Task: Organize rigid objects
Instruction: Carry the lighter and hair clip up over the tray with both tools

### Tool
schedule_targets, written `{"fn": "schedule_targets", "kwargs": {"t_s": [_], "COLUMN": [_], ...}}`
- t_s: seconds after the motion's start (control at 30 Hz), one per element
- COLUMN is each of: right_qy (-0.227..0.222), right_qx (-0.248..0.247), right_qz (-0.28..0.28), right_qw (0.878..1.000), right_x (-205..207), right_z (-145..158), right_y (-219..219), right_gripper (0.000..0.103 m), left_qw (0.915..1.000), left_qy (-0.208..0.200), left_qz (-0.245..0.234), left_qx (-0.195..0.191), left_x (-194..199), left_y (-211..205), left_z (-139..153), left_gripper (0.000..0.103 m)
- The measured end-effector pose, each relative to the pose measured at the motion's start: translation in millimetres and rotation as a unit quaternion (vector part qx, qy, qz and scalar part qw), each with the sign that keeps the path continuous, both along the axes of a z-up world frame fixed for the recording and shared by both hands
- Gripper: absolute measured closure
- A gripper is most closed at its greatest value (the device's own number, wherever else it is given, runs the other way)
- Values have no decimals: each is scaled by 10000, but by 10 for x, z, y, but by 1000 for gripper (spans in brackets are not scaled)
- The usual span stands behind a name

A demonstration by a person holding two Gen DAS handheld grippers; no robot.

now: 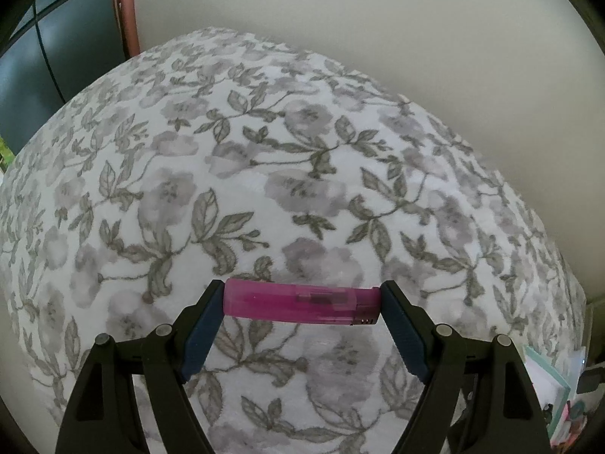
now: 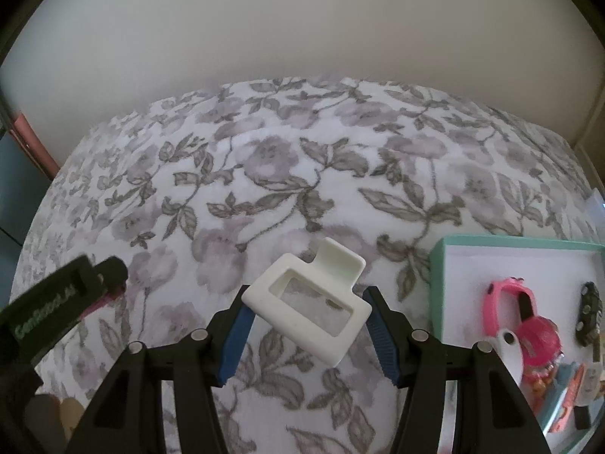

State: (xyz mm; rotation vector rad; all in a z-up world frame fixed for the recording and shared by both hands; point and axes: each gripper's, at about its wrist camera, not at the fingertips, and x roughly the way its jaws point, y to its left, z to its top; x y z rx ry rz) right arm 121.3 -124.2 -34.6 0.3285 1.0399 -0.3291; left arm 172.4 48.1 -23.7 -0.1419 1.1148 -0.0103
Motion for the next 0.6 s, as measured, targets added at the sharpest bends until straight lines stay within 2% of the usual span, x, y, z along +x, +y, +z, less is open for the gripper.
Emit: {"fn": "schedule_targets", "kwargs": {"t_s": [0.6], "right_qy": [-127], "right_qx": [35], "right_qz": [-255], "right_qw": [9996], "right_x": [-622], "right_z": [347], "right_y": [-91], "right_gripper": [42], "left_qw": [9973], "left_qy": [-532], "left_qz": [-480], "left_qx": [154], "left_x": [-372], "left_y": [-273], "left_z": [421], "left_gripper": [21]}}
